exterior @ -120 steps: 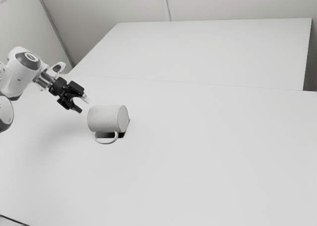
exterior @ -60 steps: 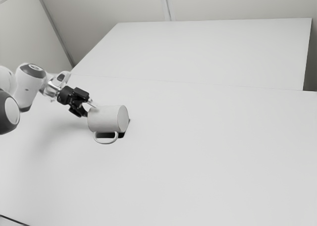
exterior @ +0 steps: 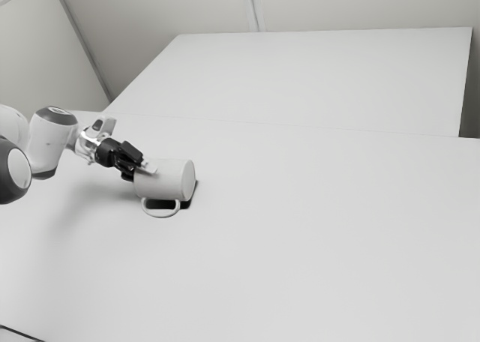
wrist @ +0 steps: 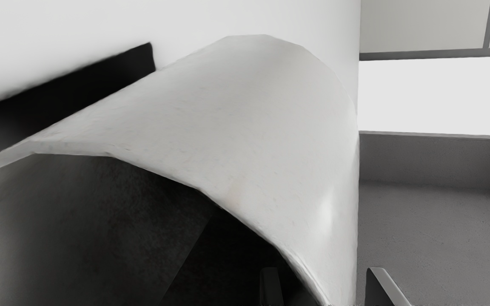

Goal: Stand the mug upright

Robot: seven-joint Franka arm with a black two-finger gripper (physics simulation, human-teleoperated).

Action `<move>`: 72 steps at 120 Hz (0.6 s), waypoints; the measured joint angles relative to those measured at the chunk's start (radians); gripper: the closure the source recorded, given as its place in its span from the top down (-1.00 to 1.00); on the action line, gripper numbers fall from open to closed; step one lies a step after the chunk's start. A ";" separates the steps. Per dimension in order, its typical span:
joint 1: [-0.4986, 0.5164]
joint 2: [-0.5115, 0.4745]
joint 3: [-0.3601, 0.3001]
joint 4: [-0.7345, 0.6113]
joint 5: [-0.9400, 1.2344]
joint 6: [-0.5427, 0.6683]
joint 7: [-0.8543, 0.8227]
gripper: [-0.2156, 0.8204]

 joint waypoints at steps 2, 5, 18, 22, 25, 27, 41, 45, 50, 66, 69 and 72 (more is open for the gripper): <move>0.000 0.000 0.000 0.000 -0.001 -0.003 0.001 -0.44; 0.000 0.001 -0.001 0.001 -0.003 -0.006 0.003 -0.51; 0.000 0.000 -0.001 0.003 -0.009 -0.015 0.008 -0.70; 0.000 0.000 -0.002 0.004 -0.010 -0.017 0.010 -0.74; 0.000 0.000 -0.002 0.004 -0.011 -0.018 0.011 -0.77; 0.000 -0.001 -0.002 0.004 -0.012 -0.019 0.011 -0.78; 0.000 -0.008 -0.002 0.006 -0.012 -0.022 0.015 -0.83; 0.000 -0.014 -0.002 0.007 -0.011 -0.023 0.016 -0.85; 0.000 -0.027 -0.002 0.007 -0.008 -0.023 0.016 -0.85; -0.017 -0.091 -0.005 0.005 0.053 -0.021 -0.007 -0.86; -0.024 -0.106 -0.005 0.005 0.073 -0.020 -0.016 -0.87; -0.033 -0.123 -0.006 0.005 0.098 -0.017 -0.027 -0.87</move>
